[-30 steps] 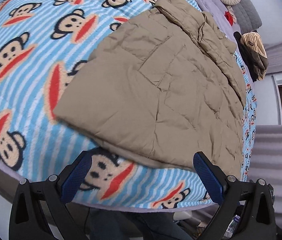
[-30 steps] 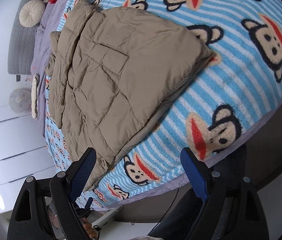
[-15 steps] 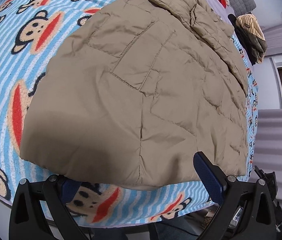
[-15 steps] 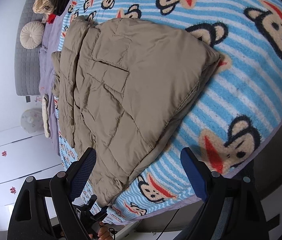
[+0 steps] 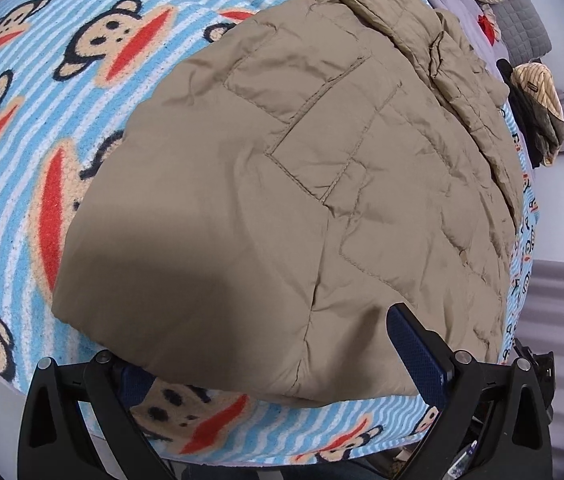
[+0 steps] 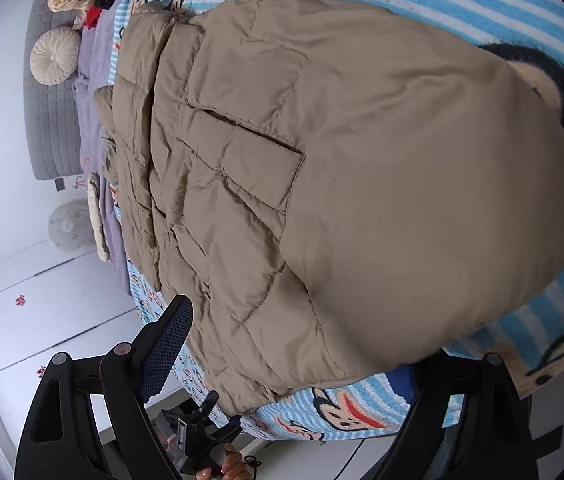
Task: Fold large clothes
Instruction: 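Grasp the khaki jacket hem with both tools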
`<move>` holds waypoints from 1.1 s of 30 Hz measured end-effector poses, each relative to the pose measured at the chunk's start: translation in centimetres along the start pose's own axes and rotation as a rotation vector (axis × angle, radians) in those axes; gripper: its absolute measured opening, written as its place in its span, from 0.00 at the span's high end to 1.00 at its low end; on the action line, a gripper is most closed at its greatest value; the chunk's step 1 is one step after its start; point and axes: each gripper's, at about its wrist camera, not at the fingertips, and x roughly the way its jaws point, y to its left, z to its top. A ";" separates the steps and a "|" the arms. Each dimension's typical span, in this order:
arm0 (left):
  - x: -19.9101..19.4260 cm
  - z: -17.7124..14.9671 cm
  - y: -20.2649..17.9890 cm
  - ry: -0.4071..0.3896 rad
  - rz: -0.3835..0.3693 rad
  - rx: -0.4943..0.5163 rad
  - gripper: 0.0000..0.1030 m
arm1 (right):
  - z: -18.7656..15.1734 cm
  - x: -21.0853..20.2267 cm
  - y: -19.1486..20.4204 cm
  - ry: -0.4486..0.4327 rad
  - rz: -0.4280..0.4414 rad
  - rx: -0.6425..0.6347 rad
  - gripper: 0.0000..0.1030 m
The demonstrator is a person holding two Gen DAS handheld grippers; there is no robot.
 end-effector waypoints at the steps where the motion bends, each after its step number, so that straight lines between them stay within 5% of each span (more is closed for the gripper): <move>1: 0.0 0.1 -0.3 -0.002 0.000 0.003 0.01 | -0.1 0.3 -0.1 0.012 -0.012 -0.004 0.14; 12: 0.7 0.3 -0.7 -0.002 -0.009 -0.006 0.02 | -0.2 1.1 -1.6 0.060 -0.051 0.002 0.14; 15: 0.7 0.4 -0.7 -0.001 0.000 -0.001 0.09 | -0.2 1.1 -1.5 0.052 -0.051 0.005 0.14; 18: 0.4 0.7 -0.4 -0.005 -0.012 -0.007 0.36 | -0.3 1.0 -1.4 0.042 -0.042 0.015 0.14; 20: 0.3 0.8 -0.1 0.000 -0.040 -0.013 0.77 | -0.4 1.0 -1.5 0.039 -0.032 0.019 0.14; 21: 0.1 0.9 0.0 -0.003 -0.052 -0.014 0.81 | -0.4 0.9 -1.6 0.036 -0.024 0.025 0.14; 23: -0.6 0.9 -0.1 -0.026 -0.061 -0.001 0.87 | -0.6 0.7 -1.8 0.029 -0.007 0.042 0.26; 24: -1.1 0.9 -0.2 -0.036 -0.067 0.005 0.87 | -0.7 0.7 -1.8 0.024 -0.004 0.048 0.45; 25: -1.6 0.9 -0.3 -0.046 -0.073 0.011 0.87 | -0.7 0.6 -1.9 0.017 -0.009 0.048 0.76; 26: -2.1 0.9 -0.5 -0.058 -0.082 0.018 0.87 | -0.8 0.5 -1.8 0.007 -0.027 0.041 0.86; 33: -6.3 2.1 -2.3 -0.137 -0.153 0.112 0.87 | -1.9 -1.6 1.9 -0.074 -0.035 -0.134 0.89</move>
